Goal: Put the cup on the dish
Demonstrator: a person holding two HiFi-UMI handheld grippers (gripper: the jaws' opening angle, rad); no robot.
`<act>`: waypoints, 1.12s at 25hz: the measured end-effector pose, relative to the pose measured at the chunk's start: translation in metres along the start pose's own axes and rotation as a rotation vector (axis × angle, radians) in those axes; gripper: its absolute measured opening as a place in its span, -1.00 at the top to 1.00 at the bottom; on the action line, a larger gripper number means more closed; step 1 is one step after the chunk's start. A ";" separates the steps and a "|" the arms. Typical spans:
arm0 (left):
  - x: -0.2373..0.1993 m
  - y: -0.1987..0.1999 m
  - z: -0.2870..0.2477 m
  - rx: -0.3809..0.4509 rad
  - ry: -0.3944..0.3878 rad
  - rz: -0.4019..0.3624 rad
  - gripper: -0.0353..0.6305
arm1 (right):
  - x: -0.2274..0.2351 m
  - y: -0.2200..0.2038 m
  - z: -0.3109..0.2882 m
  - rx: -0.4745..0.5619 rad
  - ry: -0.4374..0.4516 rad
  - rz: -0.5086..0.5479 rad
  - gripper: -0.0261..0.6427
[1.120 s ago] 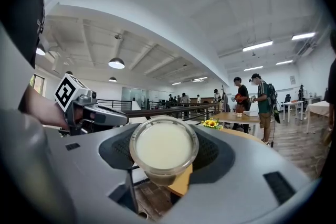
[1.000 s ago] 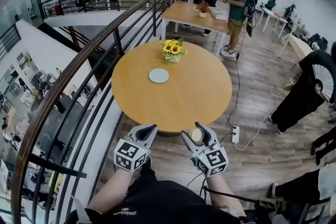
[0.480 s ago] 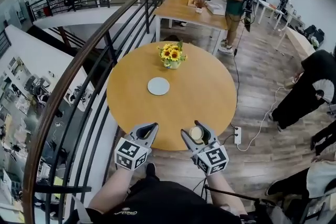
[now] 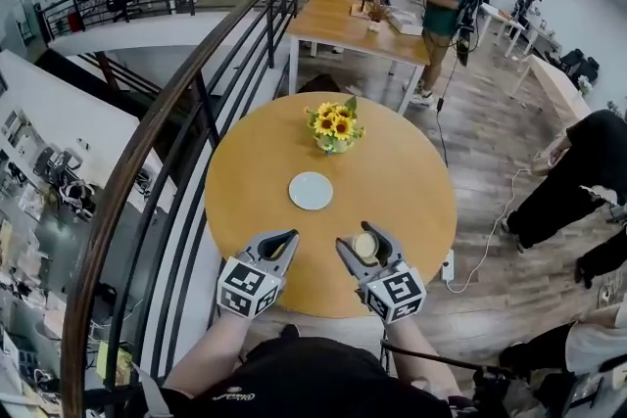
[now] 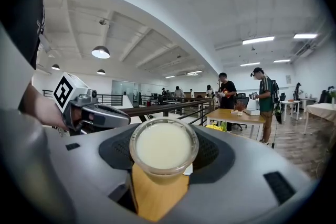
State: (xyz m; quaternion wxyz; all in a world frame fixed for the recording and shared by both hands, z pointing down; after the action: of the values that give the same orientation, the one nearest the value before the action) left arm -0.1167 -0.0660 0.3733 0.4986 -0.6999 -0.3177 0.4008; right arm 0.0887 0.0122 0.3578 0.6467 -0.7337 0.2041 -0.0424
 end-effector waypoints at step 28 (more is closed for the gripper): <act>-0.020 0.015 -0.061 -0.037 0.031 -0.003 0.89 | 0.057 -0.013 -0.030 0.010 0.003 -0.016 0.16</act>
State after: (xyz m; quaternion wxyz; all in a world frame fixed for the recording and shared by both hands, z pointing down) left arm -0.0715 -0.1142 0.3749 0.4911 -0.7145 -0.3183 0.3835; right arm 0.1342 -0.0351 0.3632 0.6497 -0.7320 0.1991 -0.0499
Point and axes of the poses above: the fingertips, and each gripper's own axes: z backward along the fingers, x to its right, y out of its top, the point moved 9 cm from there along z, backward along the fingers, and after that the axes turned 10 degrees about z, right-handed, at the moved point
